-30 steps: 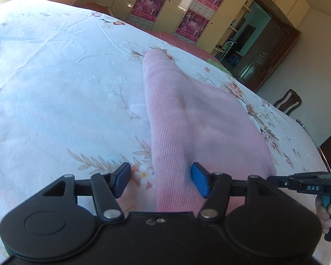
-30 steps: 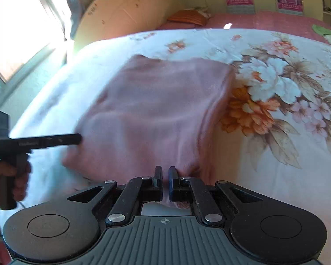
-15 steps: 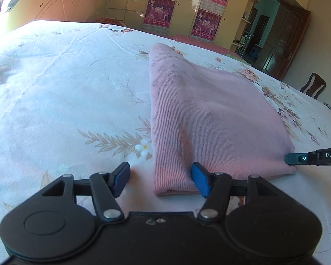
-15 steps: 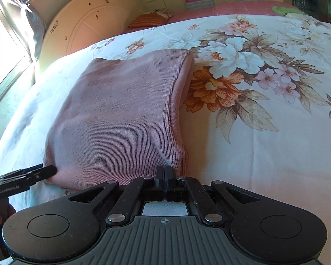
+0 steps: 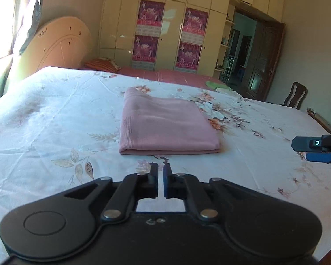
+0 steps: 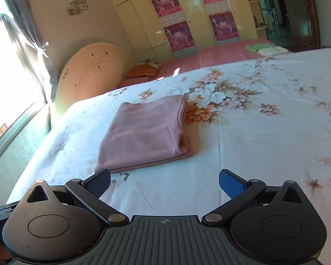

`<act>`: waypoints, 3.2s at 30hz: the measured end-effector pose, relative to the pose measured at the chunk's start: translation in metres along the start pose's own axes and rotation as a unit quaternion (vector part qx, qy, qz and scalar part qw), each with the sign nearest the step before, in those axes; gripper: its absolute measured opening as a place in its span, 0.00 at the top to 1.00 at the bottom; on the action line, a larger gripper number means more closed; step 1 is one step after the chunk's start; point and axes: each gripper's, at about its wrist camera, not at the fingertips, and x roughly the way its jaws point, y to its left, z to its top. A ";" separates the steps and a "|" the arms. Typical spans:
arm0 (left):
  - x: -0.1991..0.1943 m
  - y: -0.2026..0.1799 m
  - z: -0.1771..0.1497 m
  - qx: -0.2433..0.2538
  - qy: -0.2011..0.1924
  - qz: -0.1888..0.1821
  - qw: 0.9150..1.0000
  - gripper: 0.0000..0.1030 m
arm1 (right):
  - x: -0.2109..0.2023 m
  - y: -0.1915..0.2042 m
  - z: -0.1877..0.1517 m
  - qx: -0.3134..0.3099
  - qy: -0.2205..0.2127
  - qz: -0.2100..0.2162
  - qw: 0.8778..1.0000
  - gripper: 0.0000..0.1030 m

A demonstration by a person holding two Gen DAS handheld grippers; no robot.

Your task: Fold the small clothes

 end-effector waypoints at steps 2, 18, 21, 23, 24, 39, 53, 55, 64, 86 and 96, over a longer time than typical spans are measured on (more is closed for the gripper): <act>-0.030 -0.019 -0.001 0.017 -0.028 0.032 0.999 0.23 | -0.029 0.011 -0.011 -0.015 -0.010 -0.020 1.000 0.00; -0.088 -0.073 -0.016 0.034 -0.046 0.025 0.998 0.00 | -0.101 0.027 -0.055 -0.068 -0.012 -0.069 0.995 0.00; -0.090 -0.078 -0.016 0.038 -0.049 0.028 0.998 0.01 | -0.104 0.025 -0.052 -0.068 -0.016 -0.069 0.995 0.00; -0.090 -0.080 -0.015 0.041 -0.051 0.032 0.997 0.01 | -0.105 0.023 -0.051 -0.069 -0.018 -0.068 0.995 0.00; -0.091 -0.081 -0.015 0.041 -0.052 0.031 0.997 0.01 | -0.105 0.023 -0.051 -0.069 -0.018 -0.066 0.995 0.00; -0.091 -0.082 -0.012 0.042 -0.057 0.037 0.997 0.01 | -0.102 0.023 -0.046 -0.077 -0.016 -0.062 0.995 0.00; -0.091 -0.078 -0.007 0.049 -0.061 0.034 0.996 0.01 | -0.103 0.022 -0.046 -0.074 -0.017 -0.066 0.995 0.00; -0.090 -0.077 -0.007 0.050 -0.061 0.034 0.996 0.01 | -0.104 0.022 -0.045 -0.075 -0.017 -0.067 0.995 0.00; -0.090 -0.076 -0.006 0.049 -0.060 0.034 0.996 0.01 | -0.103 0.024 -0.046 -0.078 -0.014 -0.067 0.995 0.00; -0.087 -0.070 -0.007 0.051 -0.058 0.035 0.996 0.01 | -0.100 0.020 -0.047 -0.081 -0.009 -0.070 0.994 0.00; -0.085 -0.071 -0.007 0.052 -0.059 0.036 0.996 0.01 | -0.098 0.020 -0.046 -0.083 -0.009 -0.070 0.994 0.00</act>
